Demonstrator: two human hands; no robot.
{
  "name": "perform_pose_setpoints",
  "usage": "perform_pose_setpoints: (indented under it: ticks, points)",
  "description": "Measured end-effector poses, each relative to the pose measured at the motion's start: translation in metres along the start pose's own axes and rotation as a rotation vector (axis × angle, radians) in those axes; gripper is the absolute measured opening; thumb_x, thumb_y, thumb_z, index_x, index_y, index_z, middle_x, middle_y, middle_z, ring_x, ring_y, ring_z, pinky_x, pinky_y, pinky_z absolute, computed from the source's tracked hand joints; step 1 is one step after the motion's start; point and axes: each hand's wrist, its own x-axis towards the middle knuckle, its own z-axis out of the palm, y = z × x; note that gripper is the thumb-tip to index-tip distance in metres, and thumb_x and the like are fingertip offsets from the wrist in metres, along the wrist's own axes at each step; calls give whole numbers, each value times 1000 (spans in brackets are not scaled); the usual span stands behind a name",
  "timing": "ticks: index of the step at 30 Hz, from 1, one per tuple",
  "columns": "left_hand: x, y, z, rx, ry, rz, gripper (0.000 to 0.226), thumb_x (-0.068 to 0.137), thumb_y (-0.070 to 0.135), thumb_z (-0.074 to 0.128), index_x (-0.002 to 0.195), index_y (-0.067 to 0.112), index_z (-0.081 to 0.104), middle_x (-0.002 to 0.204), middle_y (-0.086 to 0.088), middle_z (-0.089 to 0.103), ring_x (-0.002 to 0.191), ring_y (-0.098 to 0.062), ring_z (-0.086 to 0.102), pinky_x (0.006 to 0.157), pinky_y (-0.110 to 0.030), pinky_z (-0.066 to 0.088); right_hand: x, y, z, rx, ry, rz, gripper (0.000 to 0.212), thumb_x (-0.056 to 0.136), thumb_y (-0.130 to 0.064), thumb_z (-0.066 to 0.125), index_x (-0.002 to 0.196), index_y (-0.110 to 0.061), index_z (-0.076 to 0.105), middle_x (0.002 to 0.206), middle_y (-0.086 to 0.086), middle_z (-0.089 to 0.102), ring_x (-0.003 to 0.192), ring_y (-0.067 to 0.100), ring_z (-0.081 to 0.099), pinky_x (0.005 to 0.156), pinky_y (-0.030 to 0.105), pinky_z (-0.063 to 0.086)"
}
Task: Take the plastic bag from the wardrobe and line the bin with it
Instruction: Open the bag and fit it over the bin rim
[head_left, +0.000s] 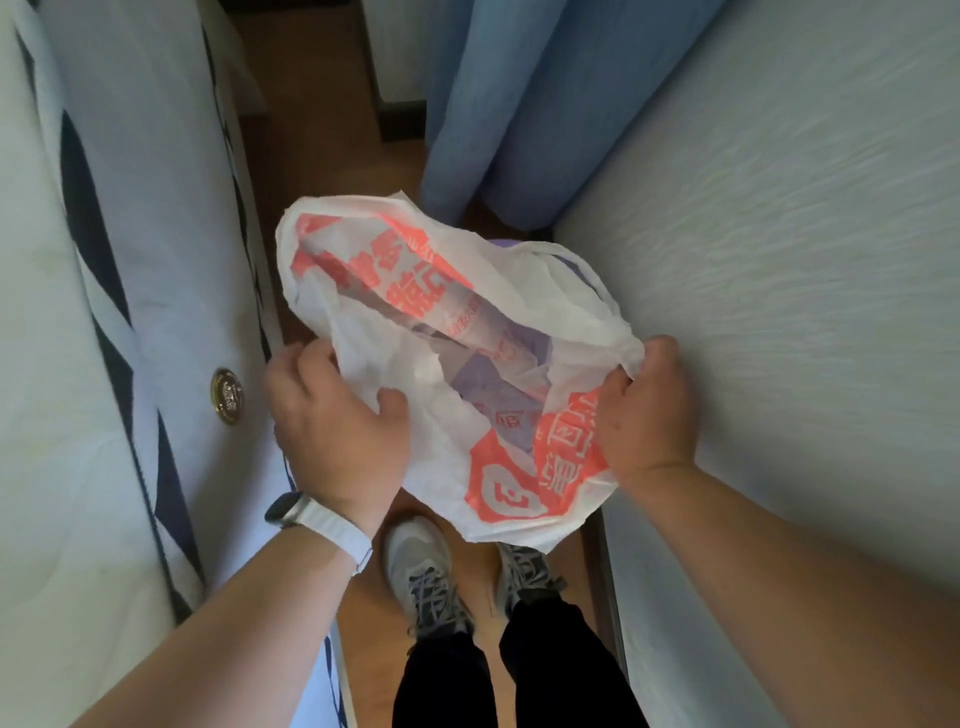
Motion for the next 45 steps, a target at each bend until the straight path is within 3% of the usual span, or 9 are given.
perform_pose_setpoints:
  ticks: [5, 9, 14, 20, 24, 28, 33, 39, 45]
  points:
    - [-9, 16, -6, 72, -81, 508, 53, 79, 30, 63, 125, 7, 48, 140, -22, 39, 130, -38, 36, 107, -45, 33, -3, -4, -7, 59, 40, 22, 12, 90, -13, 49, 102, -10, 48, 90, 5, 55, 73, 23, 50, 62, 30, 35]
    - [-2, 22, 3, 412, -385, 671, 52, 88, 51, 51, 127, 18, 52, 148, -16, 39, 140, -37, 30, 113, -56, 24, -5, -17, -13, 111, 42, -44, 26, 85, -9, 53, 110, -10, 47, 103, 8, 54, 86, 23, 53, 67, 31, 40]
    - [2, 1, 17, 669, -647, 639, 60, 91, 60, 43, 141, 27, 35, 157, -8, 21, 146, -31, 13, 117, -53, 2, -22, -33, -8, -181, 100, -599, 45, 74, -9, 62, 117, -6, 49, 123, 21, 48, 112, 36, 45, 96, 49, 38]
    - [1, -12, 30, 605, -710, 653, 73, 94, 50, 41, 154, 21, 10, 162, -7, 8, 148, -29, 2, 120, -48, 1, -34, -55, 30, -308, -274, -1119, 21, 82, -19, 54, 97, -8, 63, 111, 14, 62, 111, 34, 52, 107, 47, 31]
    - [7, -20, 34, 675, -690, 664, 67, 93, 53, 43, 150, 26, 20, 162, -6, 3, 148, -30, -3, 118, -50, -3, -9, -38, 52, -764, -476, -992, 38, 84, -32, 48, 115, -14, 59, 123, 12, 57, 120, 34, 44, 103, 50, 33]
    - [12, -30, 41, 736, -625, 597, 79, 91, 57, 43, 153, 25, 7, 162, -6, -12, 147, -31, -13, 117, -53, 2, 29, -20, 39, -1034, -456, -832, 69, 86, -50, 50, 143, -18, 30, 149, 15, 29, 138, 37, 20, 114, 53, 6]
    - [14, -32, 45, 785, -634, 556, 90, 87, 67, 45, 152, 28, -3, 160, -6, -22, 145, -33, -21, 115, -55, -6, 43, -3, 25, -1034, -407, -616, 80, 76, -57, 57, 140, -21, 27, 142, 15, 36, 130, 39, 32, 111, 52, 19]
    - [21, -11, 51, 753, -748, 737, 73, 87, 65, 39, 146, 22, 31, 160, -9, 9, 146, -33, 1, 116, -49, 4, 29, 16, 51, -889, -361, -681, 75, 61, -55, 73, 122, -15, 57, 115, 15, 61, 103, 38, 57, 91, 46, 45]
    - [39, -14, 87, 741, -702, 798, 73, 89, 65, 39, 150, 26, 25, 161, -10, 9, 147, -36, 0, 117, -52, 3, 49, 26, 87, -814, -289, -777, 74, 65, -47, 74, 125, -15, 43, 117, 19, 61, 106, 43, 57, 94, 52, 43]
